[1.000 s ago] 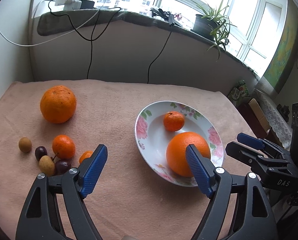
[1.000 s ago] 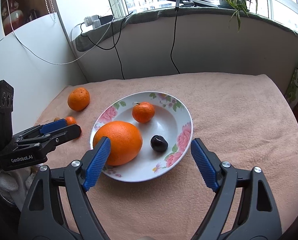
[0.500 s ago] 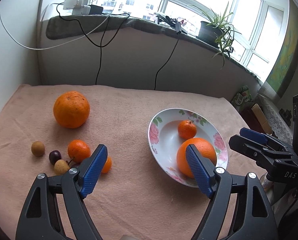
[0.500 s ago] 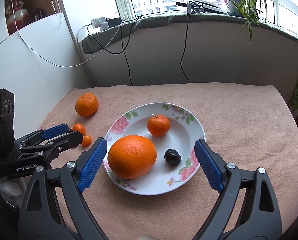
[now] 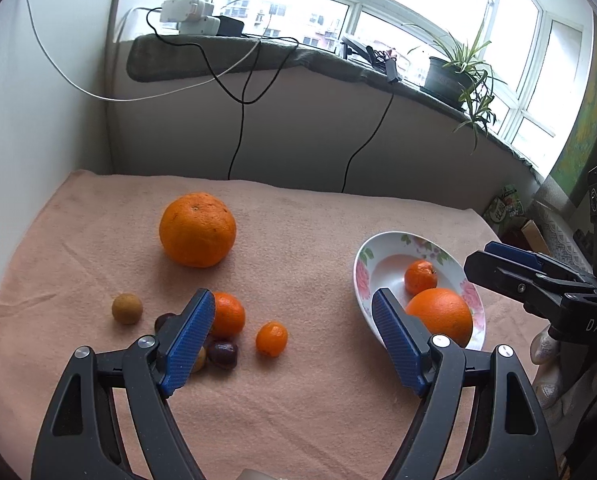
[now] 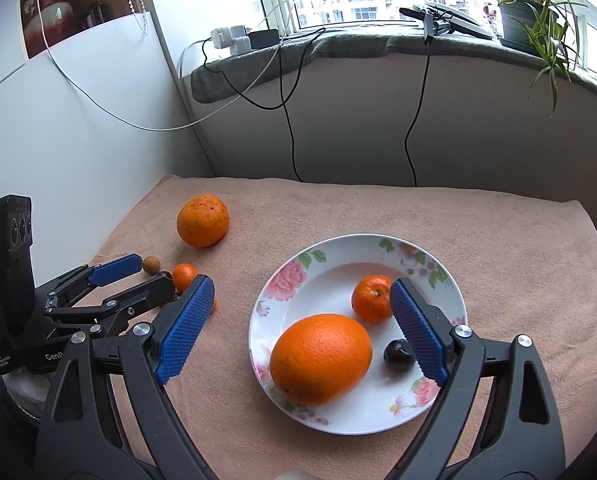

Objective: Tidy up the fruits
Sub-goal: 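Withdraw both grippers from the bowl toward the remaining fruit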

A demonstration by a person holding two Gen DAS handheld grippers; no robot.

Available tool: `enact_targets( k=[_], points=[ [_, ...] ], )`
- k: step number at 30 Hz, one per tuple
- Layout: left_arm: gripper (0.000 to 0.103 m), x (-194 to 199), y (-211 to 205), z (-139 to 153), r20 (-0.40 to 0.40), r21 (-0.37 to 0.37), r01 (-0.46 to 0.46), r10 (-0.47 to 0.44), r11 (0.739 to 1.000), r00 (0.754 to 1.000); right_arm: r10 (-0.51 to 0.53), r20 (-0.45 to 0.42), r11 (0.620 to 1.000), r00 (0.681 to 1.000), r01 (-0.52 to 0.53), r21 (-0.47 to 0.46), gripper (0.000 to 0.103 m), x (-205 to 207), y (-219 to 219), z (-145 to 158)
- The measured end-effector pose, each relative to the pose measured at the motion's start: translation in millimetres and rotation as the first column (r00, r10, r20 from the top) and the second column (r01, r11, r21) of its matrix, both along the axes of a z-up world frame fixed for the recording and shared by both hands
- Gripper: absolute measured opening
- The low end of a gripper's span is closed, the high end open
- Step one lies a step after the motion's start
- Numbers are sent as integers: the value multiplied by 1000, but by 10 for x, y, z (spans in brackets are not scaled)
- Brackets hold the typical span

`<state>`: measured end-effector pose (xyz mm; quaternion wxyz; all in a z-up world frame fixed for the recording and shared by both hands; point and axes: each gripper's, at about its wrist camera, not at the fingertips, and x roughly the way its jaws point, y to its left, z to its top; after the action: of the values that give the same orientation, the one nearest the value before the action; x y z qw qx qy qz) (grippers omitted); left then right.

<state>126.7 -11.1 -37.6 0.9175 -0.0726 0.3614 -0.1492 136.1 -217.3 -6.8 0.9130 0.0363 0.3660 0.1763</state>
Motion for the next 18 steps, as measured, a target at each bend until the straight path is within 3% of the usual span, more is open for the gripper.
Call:
enact_targets(
  k=[9,18],
  points=[
    [81,92,267,-44,-6,15,-42,42,999,999,28,-34,1000,999,-28,7,92,192,245,11],
    [81,226,573,-120,-40,-40,-72,70,997,997,65,-85,997,994,-60,51,92,409,528,8]
  ],
)
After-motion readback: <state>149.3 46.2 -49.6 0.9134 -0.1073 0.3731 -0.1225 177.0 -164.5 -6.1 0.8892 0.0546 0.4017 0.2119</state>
